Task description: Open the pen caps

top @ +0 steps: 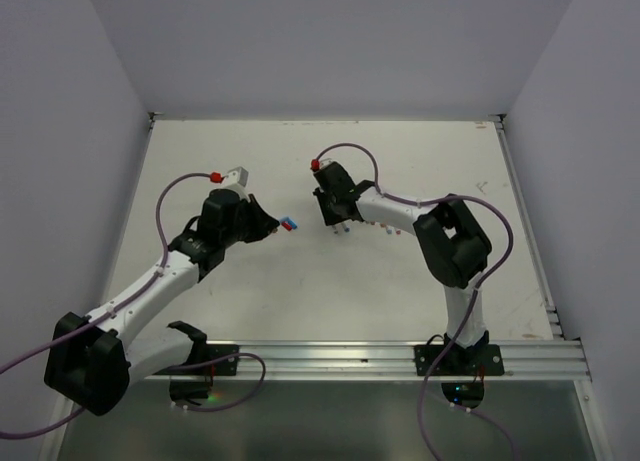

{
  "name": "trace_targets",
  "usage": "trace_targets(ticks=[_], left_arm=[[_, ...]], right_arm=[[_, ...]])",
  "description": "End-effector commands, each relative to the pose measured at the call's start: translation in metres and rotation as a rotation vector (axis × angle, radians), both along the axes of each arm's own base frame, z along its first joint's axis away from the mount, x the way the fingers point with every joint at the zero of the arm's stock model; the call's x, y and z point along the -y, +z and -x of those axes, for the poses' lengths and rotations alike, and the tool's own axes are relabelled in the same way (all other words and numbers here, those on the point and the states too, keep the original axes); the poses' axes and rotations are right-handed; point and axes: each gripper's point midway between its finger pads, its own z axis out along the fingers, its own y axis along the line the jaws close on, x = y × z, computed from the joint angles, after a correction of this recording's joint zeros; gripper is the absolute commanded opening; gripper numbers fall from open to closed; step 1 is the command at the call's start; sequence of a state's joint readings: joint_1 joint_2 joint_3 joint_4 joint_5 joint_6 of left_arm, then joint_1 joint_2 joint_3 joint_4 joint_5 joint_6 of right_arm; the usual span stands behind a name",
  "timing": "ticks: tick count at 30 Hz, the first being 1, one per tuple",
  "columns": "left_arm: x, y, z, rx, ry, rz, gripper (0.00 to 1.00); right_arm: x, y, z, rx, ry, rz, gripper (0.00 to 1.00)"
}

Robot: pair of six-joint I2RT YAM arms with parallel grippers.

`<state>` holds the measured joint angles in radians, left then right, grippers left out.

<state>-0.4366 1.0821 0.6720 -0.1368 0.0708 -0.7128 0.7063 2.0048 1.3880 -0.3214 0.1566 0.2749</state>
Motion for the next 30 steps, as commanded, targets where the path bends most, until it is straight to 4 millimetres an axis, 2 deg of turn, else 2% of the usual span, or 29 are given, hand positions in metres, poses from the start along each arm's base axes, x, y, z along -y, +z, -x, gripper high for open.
trace_targets(ticks=[1, 8, 10, 12, 19, 26, 29, 30], left_arm=[[0.006, 0.013, -0.010, 0.048, -0.028, 0.010, 0.00], [0.013, 0.008, -0.011, 0.035, -0.067, 0.020, 0.00], [0.016, 0.005, -0.013, 0.027, -0.077, 0.019, 0.00], [0.018, -0.001, -0.014, 0.008, -0.082, 0.017, 0.00], [0.028, -0.010, -0.023, -0.023, -0.101, 0.038, 0.00], [0.041, -0.019, -0.039, -0.072, -0.119, 0.043, 0.00], [0.041, -0.024, -0.044, -0.090, -0.111, 0.039, 0.00], [0.042, -0.030, -0.044, -0.106, -0.110, 0.036, 0.00]], right_arm=[[-0.003, 0.002, -0.014, 0.004, 0.014, -0.023, 0.00], [0.003, -0.010, -0.019, -0.006, 0.017, 0.009, 0.03], [0.002, -0.010, -0.021, -0.002, 0.019, 0.007, 0.07], [0.002, -0.010, -0.021, -0.006, 0.023, 0.005, 0.17], [0.012, -0.014, -0.021, -0.007, 0.007, 0.046, 0.24], [0.012, -0.010, -0.018, -0.016, 0.028, 0.029, 0.33], [0.014, -0.004, -0.017, -0.003, 0.032, 0.027, 0.34], [0.014, 0.004, -0.019, 0.016, 0.029, 0.017, 0.34]])
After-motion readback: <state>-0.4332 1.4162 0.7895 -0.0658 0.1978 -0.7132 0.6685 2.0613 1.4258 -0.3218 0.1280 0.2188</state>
